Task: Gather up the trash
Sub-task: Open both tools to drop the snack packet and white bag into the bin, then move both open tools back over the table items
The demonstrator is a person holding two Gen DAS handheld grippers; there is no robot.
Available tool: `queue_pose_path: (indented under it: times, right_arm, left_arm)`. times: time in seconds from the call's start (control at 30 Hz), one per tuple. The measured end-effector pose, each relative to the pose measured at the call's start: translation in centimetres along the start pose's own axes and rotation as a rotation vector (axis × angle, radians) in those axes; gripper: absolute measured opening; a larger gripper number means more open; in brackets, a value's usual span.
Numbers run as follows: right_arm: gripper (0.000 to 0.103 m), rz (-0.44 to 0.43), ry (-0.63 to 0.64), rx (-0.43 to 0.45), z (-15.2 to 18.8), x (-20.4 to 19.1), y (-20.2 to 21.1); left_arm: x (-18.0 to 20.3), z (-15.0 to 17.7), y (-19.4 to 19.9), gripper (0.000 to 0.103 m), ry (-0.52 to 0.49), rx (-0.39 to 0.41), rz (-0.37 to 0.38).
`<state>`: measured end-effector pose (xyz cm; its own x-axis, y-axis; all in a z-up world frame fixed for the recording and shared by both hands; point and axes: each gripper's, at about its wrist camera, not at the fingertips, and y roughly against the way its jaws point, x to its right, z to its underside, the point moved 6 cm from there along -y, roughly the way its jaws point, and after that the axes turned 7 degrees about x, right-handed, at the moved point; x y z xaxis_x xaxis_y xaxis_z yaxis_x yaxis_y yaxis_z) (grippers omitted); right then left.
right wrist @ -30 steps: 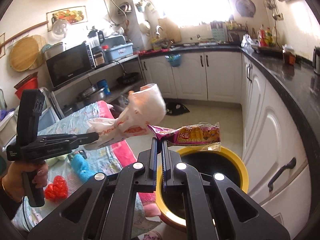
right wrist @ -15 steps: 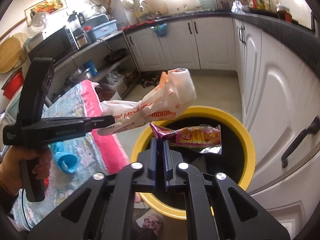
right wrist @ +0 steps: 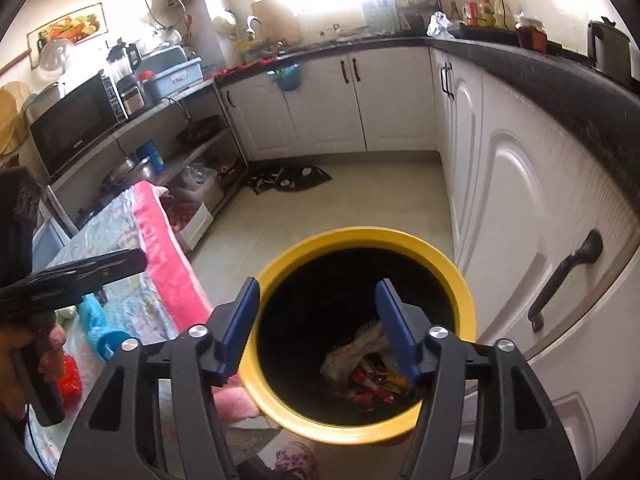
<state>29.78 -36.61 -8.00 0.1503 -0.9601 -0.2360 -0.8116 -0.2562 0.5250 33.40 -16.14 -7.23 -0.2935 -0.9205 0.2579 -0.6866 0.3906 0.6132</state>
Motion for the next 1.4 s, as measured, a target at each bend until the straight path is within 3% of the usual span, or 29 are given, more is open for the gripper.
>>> queue_pose_path:
  times: [0.13,0.23,0.63,0.93,1.4]
  right_arm:
    - [0.07,-0.028,0.029,0.052,-1.1,-1.6,1.4]
    - [0.074,-0.048,0.052,0.083,-1.9,-2.9,2.4]
    - [0.081,-0.142,0.118,0.129,-3.3,-7.7,4.8]
    - [0.084,-0.215,0.171,0.125,-3.0,-11.8,5.5]
    - [0.086,-0.354,0.284,0.1,-1.7,-19.0,6.9]
  left_arm:
    - [-1.4,-0.2,2.9,0.087,0.03,0.049,-0.021]
    - [-2.4,0.0,5.1,0.092,0.041,0.087,-0.047]
    - [-5.9,1.9,12.5,0.092,0.066,0.194,-0.148]
    - [-9.0,4.7,17.0,0.092,0.085,0.214,-0.239]
    - [-12.7,6.2,23.8,0.092,0.105,0.28,-0.363]
